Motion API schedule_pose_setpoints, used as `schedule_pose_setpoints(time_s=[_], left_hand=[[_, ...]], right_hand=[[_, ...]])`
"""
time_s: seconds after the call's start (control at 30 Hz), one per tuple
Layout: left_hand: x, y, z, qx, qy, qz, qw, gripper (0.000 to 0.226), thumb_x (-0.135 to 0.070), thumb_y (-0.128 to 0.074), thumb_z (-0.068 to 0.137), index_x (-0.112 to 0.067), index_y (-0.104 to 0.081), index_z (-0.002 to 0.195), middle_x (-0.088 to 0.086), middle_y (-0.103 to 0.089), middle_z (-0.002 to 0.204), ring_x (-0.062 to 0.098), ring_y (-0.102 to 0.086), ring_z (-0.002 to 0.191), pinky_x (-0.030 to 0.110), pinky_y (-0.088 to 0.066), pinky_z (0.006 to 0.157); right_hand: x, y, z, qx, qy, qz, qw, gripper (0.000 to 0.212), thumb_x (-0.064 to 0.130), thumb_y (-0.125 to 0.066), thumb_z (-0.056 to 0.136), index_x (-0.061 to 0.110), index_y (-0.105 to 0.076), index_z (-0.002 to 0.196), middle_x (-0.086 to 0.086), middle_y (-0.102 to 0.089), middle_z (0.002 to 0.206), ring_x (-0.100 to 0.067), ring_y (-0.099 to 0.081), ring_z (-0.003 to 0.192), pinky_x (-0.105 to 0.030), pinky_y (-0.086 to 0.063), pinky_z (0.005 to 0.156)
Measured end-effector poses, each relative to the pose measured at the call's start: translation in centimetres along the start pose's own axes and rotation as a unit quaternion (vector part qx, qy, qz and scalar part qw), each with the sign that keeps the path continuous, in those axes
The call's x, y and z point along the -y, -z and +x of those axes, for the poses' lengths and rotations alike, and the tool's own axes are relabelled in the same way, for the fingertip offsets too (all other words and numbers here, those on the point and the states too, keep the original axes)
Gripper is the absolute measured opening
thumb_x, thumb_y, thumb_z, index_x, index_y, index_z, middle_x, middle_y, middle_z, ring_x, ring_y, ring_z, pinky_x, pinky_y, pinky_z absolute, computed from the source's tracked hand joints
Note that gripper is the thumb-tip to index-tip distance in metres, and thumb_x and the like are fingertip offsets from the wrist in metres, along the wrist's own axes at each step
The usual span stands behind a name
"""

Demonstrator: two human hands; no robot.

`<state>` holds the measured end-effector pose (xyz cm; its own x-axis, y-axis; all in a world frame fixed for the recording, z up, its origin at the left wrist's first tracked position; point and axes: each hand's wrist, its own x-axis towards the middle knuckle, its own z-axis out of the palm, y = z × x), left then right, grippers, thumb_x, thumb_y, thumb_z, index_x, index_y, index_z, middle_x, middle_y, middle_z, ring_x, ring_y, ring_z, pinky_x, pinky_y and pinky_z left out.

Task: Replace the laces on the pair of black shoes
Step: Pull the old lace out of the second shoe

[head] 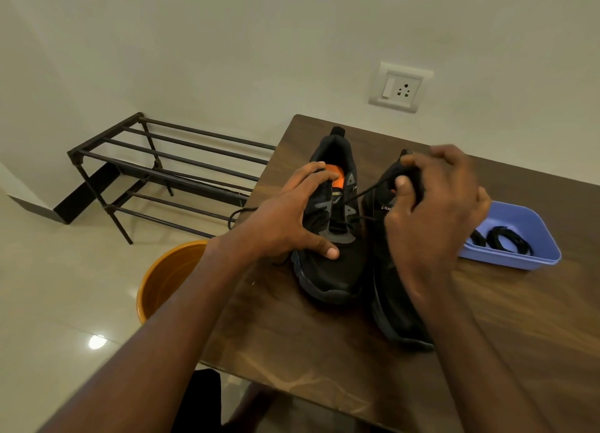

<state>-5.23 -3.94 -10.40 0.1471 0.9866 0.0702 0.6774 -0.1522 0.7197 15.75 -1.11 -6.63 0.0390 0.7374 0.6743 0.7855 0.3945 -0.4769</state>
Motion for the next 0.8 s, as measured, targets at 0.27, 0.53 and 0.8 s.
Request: schedule_pose_setpoints(time_s=[0.27,0.53,0.8], left_hand=[[0.1,-0.1,-0.1,-0.011,-0.01,0.012,1.0,0.123,-0.045,-0.097,0.06,-0.043,-0.021,0.157,-0.025,-0.002,0.165,0.011,-0.022,0.15,0.026,-0.035,0.109],[-0.2,0.3,-0.2,-0.003,0.013,-0.008,1.0,0.122,-0.043,-0.098,0.06,-0.045,-0.023,0.156,-0.031,0.0,0.162,0.004,-0.017,0.142,0.028,-0.034,0.108],[-0.7,0.5,-0.4,-0.002,0.025,0.015,1.0,0.107,-0.051,-0.095,0.061,-0.052,-0.035,0.149,-0.029,0.001,0.164,0.012,-0.018,0.15,0.033,-0.034,0.108]], right_hand=[[2.4,-3.2,-1.7,0.283,0.111,-0.125,0.944,0.02,0.033,-0.07,0.092,0.031,-0.073,0.111,0.01,-0.014,0.171,-0.02,-0.004,0.159,-0.067,-0.005,0.119],[1.0,-1.1,-0.6,-0.007,-0.019,0.006,1.0,0.013,0.013,-0.069,0.09,0.025,-0.074,0.093,0.006,-0.063,0.114,-0.006,-0.056,0.104,-0.062,-0.029,0.115],[-1.1,0.4,-0.6,-0.064,-0.072,0.156,0.983,0.01,0.01,-0.065,0.097,0.011,-0.074,0.1,0.001,-0.068,0.098,0.007,-0.059,0.085,-0.007,-0.044,0.077]])
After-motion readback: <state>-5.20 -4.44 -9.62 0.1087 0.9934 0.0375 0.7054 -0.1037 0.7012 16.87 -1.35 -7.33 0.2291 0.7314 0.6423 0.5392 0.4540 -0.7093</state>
